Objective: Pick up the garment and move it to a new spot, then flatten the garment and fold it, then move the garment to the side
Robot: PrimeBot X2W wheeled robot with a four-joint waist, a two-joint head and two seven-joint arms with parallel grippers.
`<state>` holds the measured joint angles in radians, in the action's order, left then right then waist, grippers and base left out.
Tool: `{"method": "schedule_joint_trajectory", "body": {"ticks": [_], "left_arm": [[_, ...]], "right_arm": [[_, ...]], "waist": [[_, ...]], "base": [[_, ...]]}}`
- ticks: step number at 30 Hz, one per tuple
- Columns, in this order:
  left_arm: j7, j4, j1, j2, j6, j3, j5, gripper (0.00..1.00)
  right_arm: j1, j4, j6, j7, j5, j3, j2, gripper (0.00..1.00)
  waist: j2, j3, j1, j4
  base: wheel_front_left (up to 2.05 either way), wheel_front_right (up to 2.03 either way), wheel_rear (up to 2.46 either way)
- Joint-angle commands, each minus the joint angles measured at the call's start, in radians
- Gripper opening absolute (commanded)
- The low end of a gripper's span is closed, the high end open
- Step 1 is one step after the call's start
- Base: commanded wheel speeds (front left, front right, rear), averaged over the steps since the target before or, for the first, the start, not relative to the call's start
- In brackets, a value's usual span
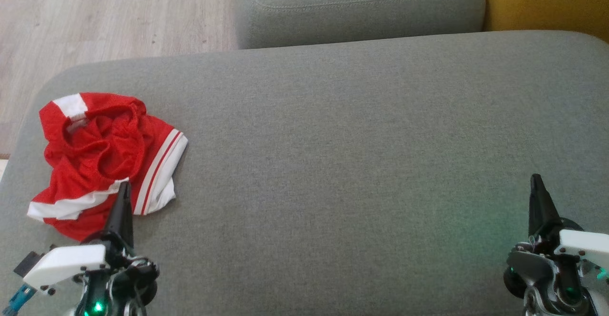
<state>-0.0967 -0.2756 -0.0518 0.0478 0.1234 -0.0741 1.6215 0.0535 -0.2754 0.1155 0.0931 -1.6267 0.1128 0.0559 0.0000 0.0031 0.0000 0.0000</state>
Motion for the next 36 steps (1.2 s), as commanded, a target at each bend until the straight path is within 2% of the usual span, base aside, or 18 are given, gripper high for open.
{"method": "schedule_joint_trajectory", "body": {"ticks": [1, 8, 9, 13, 23, 36], "left_arm": [[-0.011, 0.031, -0.055, 0.008, 0.007, -0.032, -0.007, 0.00], [-0.011, 0.031, -0.056, 0.008, 0.007, -0.033, -0.008, 0.00], [-0.006, -0.001, 0.000, -0.001, 0.000, -0.001, 0.000, 1.00], [-0.004, -0.049, 0.028, -0.009, -0.002, 0.003, 0.000, 1.00], [0.023, -0.031, 0.036, -0.007, -0.001, 0.028, -0.021, 1.00], [0.061, -0.007, 0.047, -0.006, 0.000, 0.045, -0.184, 1.00]], "right_arm": [[0.053, 0.032, 0.015, 0.007, 0.005, -0.015, 0.006, 0.00], [0.053, 0.031, 0.015, 0.009, 0.006, -0.013, 0.005, 0.00], [0.000, -0.001, 0.000, 0.002, 0.000, 0.003, -0.002, 1.00], [-0.024, -0.048, -0.002, 0.000, 0.001, -0.006, -0.012, 1.00], [-0.026, -0.041, -0.001, -0.026, 0.022, -0.041, -0.008, 1.00], [-0.024, -0.036, 0.001, -0.064, 0.182, -0.085, -0.002, 1.00]], "waist": [[0.0000, 0.000, 0.0000, 0.000], [0.0000, 0.000, 0.0000, 0.000], [0.0000, 0.000, 0.0000, 0.000], [0.0000, 0.000, 0.0000, 0.000], [0.0000, -0.011, 0.0000, -0.001], [0.0000, -0.026, 0.0000, -0.002]], "base": [[0.00, 0.00, 0.00], [0.00, 0.00, 0.00], [0.00, 0.00, 0.00], [0.00, 0.00, 0.00], [0.00, 0.00, 0.00], [0.00, 0.00, 0.00]]}}
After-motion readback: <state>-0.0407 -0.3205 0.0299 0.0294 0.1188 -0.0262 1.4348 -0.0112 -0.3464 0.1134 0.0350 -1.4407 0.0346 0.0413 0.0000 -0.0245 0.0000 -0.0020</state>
